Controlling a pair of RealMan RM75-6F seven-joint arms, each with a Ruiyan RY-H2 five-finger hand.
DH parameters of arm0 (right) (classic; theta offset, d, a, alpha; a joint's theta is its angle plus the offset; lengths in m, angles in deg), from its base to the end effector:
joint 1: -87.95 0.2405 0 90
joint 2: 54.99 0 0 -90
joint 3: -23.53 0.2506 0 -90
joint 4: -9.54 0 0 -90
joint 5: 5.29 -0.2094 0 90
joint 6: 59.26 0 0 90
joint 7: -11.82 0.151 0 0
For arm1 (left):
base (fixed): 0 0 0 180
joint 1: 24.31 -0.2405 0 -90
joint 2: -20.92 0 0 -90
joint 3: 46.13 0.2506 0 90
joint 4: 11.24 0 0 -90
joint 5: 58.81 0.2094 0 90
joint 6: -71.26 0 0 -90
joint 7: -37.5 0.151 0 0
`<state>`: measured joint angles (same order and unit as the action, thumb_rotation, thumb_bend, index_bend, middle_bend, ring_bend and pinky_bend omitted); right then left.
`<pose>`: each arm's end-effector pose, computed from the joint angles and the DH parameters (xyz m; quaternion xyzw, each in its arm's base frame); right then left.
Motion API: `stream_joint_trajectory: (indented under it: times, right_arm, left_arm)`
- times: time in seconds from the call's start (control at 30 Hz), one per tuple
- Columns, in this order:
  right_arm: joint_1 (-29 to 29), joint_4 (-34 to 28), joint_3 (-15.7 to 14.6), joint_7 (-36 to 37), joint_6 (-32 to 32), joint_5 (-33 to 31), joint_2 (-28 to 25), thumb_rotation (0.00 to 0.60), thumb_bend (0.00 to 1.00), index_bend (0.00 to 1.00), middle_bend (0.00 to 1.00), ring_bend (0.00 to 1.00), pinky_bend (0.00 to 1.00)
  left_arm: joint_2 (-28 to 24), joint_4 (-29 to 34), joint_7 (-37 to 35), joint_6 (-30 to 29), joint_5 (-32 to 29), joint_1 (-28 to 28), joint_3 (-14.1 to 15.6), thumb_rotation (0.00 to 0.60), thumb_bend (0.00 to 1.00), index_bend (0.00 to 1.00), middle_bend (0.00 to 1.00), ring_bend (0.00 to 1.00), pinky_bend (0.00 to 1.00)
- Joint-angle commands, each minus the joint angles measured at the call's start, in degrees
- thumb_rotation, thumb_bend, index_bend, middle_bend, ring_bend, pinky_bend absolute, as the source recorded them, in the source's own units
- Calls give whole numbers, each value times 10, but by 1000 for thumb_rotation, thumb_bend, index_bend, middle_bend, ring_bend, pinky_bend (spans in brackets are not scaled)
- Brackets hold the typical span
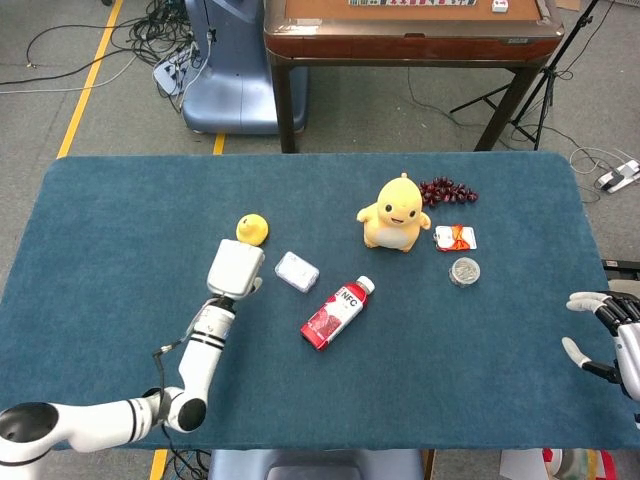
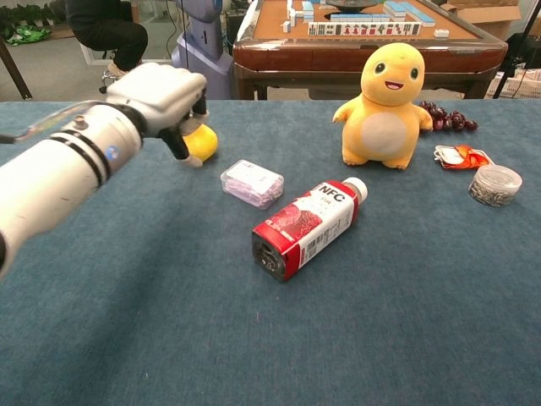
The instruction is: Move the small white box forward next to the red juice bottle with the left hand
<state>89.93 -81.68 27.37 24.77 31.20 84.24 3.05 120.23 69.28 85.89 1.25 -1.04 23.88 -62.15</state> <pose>-0.3086 -0.1754 0.2038 0.5649 -0.3833 0.4499 0.5758 -0.0840 0.3684 -0.0188 -0.7121 -0.2236 -0.3600 0.5598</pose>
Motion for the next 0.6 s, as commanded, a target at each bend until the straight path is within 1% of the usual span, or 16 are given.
stream_joint_trajectory:
  times: [0.03,0.1,0.13,0.2,0.27,0.33,0.37,0.4,0.43,0.47,0.5,0.53,0.6]
  right_arm:
    - [3,1,1,-11,-7,-4,5,600,228,390,342,223,240]
    - [6,0,1,-20,-13,-6,8,600,228,390,342,223,240]
    - [8,1,2,-26,-17,-7,10,600,228,390,342,223,240]
    - [12,1,2,-33,-23,-9,13,600,228,390,342,223,240]
    - [16,2,2,-41,-32,-11,17,600,228,390,343,223,240]
    - [20,2,2,-48,-40,-13,20,600,228,390,343,223,240]
    - [22,2,1,-54,-45,-14,22,600,227,390,342,223,240]
    - [24,2,1,-58,-49,-14,24,600,228,390,342,223,240]
    - [27,2,0,-63,-53,-15,26,600,228,390,342,223,240]
    - [29,2,1,-67,-57,-16,27,600,228,390,342,223,240]
    - [31,1,1,-70,-60,-17,29,600,228,390,342,223,240]
    - [32,1,1,-73,-63,-17,30,600,228,390,342,223,240]
    - [35,0,0,-78,-70,-20,31,600,228,390,343,223,240]
  left_arm:
    - [-110,119,12,-42,-15,-71,33,600,0,795,975,832,1000]
    - [-153,156,16,-56,-15,-94,50,600,0,689,892,762,997]
    - [-174,172,11,-65,-10,-107,59,600,0,648,857,736,991]
    - [-201,190,-14,-79,3,-129,70,600,0,570,790,672,952]
    - [-226,200,-53,-93,23,-155,85,600,0,501,684,585,879]
    - [-245,200,-84,-105,44,-177,99,600,0,458,589,510,802]
    - [-255,198,-103,-114,60,-191,110,600,0,441,530,460,736]
    - [-262,197,-115,-123,70,-202,117,600,0,434,487,418,644]
    - [-268,193,-123,-138,85,-216,126,600,0,434,469,396,582]
    - [-272,188,-126,-151,98,-226,133,600,0,436,448,359,468]
    - [-275,184,-129,-165,112,-237,140,600,0,438,434,331,392]
    - [-278,180,-134,-180,122,-248,146,600,0,439,423,307,345]
    - [-286,178,-153,-207,140,-276,158,600,0,439,408,284,312]
